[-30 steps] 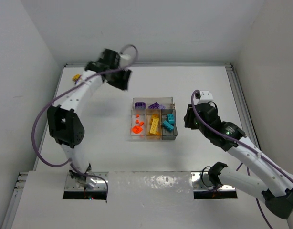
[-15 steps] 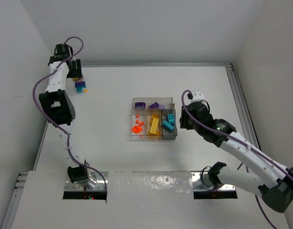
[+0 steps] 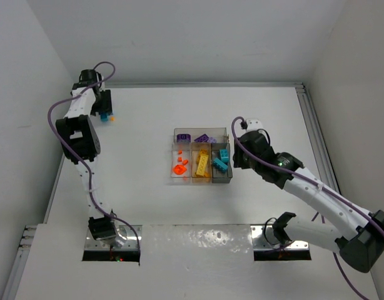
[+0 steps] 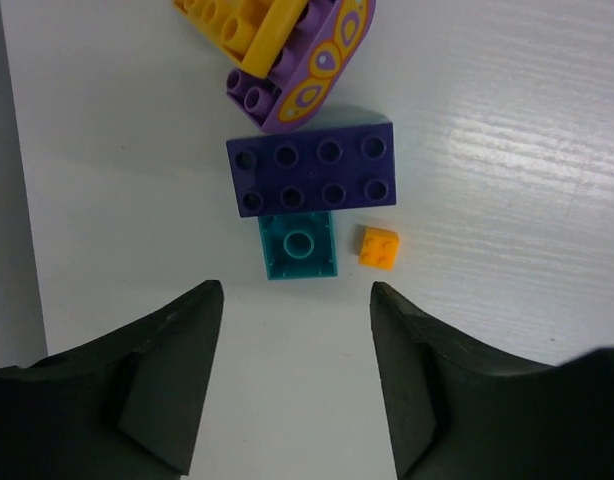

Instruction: Sort the legos into containers by color

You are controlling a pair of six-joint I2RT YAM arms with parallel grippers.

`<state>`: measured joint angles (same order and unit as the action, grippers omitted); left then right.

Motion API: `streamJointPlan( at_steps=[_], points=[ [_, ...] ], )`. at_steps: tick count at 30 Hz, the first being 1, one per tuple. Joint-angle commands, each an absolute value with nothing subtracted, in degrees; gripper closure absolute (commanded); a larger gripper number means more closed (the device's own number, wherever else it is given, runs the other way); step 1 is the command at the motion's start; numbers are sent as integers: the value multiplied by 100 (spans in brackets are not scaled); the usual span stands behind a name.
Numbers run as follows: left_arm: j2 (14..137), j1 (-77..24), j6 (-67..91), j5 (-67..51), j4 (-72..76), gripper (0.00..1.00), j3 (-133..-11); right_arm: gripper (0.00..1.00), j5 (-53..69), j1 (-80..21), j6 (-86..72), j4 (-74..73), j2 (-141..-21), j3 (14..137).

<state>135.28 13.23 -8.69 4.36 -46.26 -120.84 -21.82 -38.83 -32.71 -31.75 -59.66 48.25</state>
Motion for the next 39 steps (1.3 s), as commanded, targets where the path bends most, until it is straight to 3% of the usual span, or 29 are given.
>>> streamJointPlan(
  at_steps=[1, 16, 22, 28, 39],
  points=[
    [13474, 1389, -809, 378, -4044, 43, -12077, 60, -2171, -3911, -3208, -3058, -5933, 5106],
    [13922, 1389, -835, 712, -3867, 48, -12015, 60, -2294, -3911, -3278, -3208, -5792, 5142],
    [13983, 1397, -826, 852, -3736, 66, -11953, 60, -2303, -3911, -3270, -3225, -5792, 5177],
    [13905, 1397, -887, 739, -3718, 100, -11874, 60, -2355, -3911, -3217, -3287, -5792, 5282],
    [11946, 1380, -2003, -464, -4191, 100, -9960, 60, -2391, -3911, -2892, -3393, -5889, 5598]
  ],
)
